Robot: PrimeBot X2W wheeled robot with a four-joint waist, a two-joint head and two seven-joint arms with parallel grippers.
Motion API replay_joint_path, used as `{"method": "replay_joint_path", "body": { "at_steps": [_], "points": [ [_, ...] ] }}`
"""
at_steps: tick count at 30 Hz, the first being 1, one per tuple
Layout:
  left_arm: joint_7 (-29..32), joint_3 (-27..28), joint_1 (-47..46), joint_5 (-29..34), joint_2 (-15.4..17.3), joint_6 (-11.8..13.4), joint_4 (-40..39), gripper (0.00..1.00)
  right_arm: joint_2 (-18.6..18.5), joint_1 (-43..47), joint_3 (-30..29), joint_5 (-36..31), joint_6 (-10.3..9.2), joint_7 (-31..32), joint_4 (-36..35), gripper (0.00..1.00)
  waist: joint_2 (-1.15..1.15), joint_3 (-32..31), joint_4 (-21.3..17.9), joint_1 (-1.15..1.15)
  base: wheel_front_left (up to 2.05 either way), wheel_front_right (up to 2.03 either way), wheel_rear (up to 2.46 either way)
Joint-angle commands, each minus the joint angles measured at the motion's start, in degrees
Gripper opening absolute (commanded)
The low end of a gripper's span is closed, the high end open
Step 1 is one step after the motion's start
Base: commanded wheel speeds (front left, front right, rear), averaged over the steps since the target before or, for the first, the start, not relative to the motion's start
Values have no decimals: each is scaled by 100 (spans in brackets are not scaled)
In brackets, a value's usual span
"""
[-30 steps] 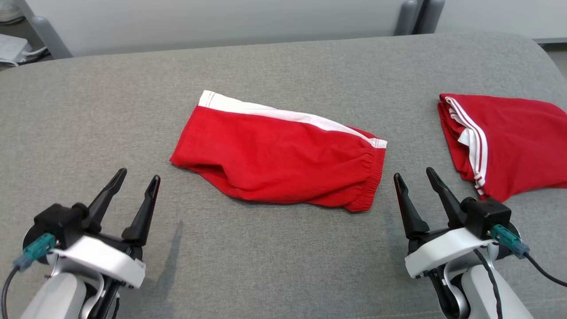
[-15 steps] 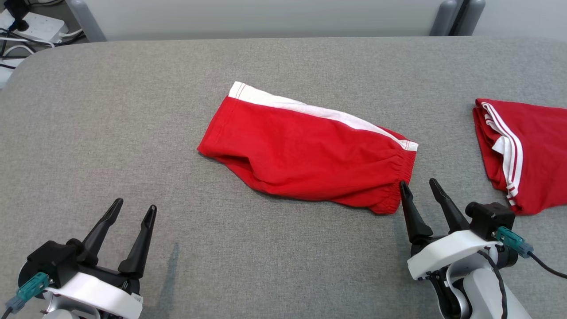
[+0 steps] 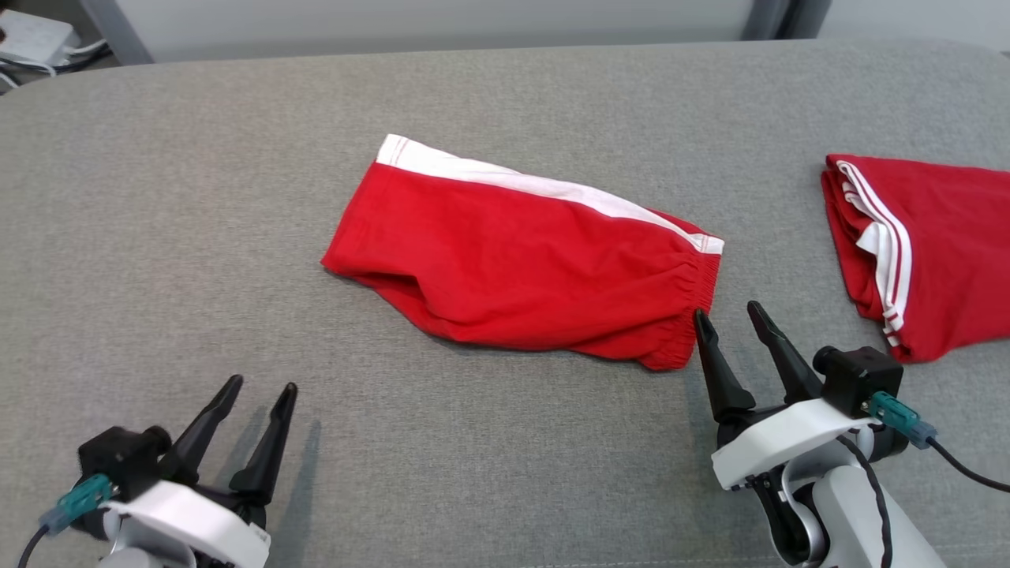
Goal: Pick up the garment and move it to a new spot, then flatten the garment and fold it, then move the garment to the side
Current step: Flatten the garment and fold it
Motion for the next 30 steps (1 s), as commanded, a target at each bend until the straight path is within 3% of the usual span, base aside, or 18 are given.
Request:
{"method": "replay_joint_path", "body": {
  "at_steps": [1,13,24,30],
  "points": [
    [-34,120,-399,-68,251,1,-34,100,26,-128,175,5,-1,-68,-189,100,0,69,-78,0,0,0,0],
    [-34,-1230,-1786,-1183,580,1,896,100,26,-153,429,7,-1,-68,-533,100,0,459,-464,0,0,0,0],
    [344,-1802,-2928,-2300,896,1,1443,100,26,-150,572,39,-1,-68,-838,100,0,813,-709,0,0,0,0],
    [424,-2110,-3286,-2582,1103,1,1633,100,26,-134,619,81,-1,-68,-937,100,0,915,-803,0,0,0,0]
  ]
}}
